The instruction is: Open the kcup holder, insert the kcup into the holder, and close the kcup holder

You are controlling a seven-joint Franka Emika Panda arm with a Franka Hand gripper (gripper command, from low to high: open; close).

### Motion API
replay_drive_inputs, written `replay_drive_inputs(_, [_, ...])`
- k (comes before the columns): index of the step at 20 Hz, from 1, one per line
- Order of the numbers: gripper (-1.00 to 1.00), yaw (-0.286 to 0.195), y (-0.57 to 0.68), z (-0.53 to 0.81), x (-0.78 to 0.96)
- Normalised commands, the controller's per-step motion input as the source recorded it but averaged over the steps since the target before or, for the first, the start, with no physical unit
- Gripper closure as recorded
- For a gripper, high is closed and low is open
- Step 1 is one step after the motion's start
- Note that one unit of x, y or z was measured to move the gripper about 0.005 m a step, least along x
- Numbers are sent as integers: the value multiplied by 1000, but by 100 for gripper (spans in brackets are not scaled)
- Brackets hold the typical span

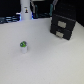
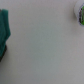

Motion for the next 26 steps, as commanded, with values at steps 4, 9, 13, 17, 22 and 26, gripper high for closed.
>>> replay_drive_inputs(4, [-100, -173, 581, 200, -210])
replay_drive_inputs(9, [-100, -186, 659, 208, -193])
replay_drive_inputs(13, [-100, -195, 675, 136, -196])
replay_drive_inputs(17, [-100, -202, 691, 21, -185])
replay_drive_inputs(22, [-100, -187, 698, -9, -245])
replay_drive_inputs(26, [-100, -184, 691, -99, -272])
